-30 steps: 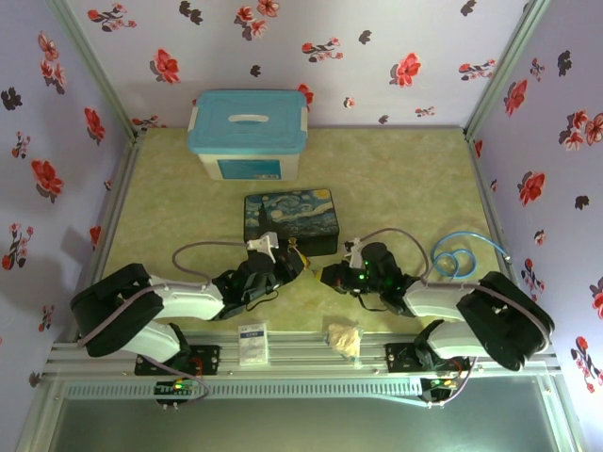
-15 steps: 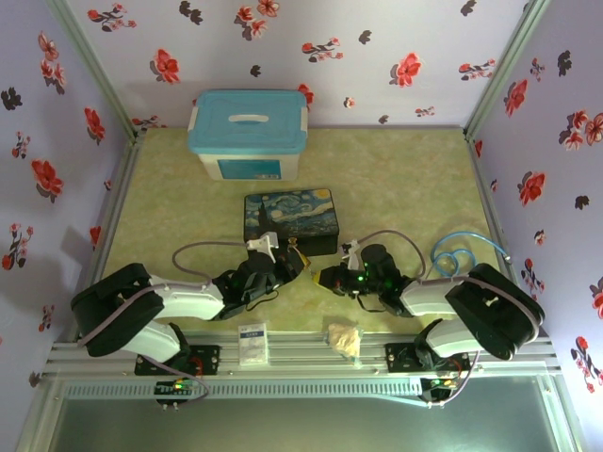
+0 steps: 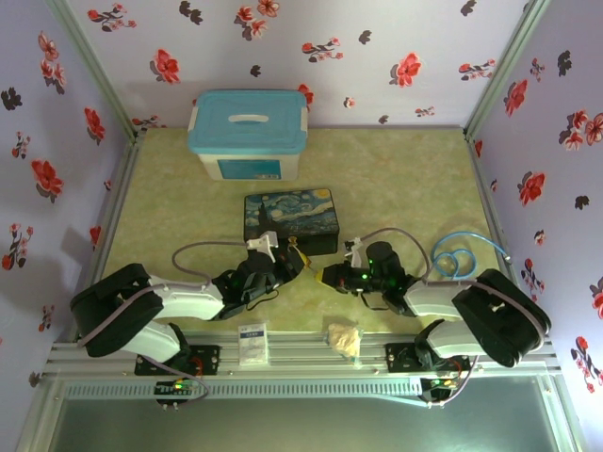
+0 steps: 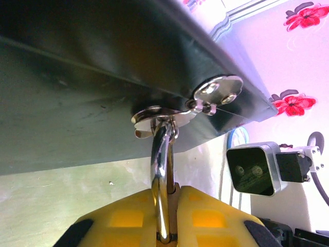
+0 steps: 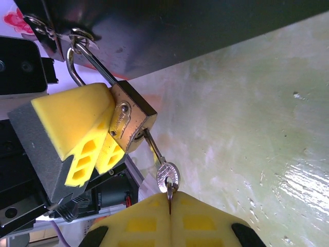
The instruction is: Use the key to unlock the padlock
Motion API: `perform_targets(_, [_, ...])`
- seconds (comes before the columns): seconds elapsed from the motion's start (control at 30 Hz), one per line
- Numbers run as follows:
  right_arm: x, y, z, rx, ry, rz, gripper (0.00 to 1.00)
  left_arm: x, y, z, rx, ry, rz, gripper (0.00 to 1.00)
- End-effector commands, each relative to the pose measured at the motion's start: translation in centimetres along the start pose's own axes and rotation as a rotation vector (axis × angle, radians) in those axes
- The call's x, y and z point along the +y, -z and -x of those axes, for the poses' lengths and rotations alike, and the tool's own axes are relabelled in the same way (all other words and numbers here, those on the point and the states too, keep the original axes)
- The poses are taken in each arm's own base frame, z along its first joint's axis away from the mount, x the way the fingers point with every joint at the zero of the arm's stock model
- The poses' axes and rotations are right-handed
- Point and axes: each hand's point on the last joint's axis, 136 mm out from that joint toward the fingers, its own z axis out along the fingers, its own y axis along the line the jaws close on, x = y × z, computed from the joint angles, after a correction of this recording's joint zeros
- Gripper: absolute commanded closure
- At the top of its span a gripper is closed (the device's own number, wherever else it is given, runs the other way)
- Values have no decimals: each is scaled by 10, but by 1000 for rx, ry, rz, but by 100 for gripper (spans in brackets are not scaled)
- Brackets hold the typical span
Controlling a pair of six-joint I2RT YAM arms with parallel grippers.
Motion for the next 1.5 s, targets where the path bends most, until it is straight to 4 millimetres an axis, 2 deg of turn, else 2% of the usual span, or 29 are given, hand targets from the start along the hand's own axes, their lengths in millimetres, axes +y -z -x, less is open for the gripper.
perform_targets(0.0, [7,3,6,-22,62,20,100,-22,6,0,8,28,-93,100])
perform_targets(0.2, [16,2,9,-26,91,55,100,-33,8,3,4,59,-139,100])
perform_targets(0.33, [11,4,9,-25,116,20,100,-39,12,8,-8,86,-166,100])
perform_targets(0.6, [46,23,11,-116,221,167,100,-49,20,18,-35,141,-211,100])
perform_targets(0.87, [50,23,9,-102,227,178,100,-49,22,25,-52,159,-220,100])
perform_targets(1.23, [50,18,21,-133,229,170,100,-69,28,28,-42,219,-319,100])
perform_targets(1.47, [48,18,20,-131,225,162,100,-61,25,21,-23,210,-296,100])
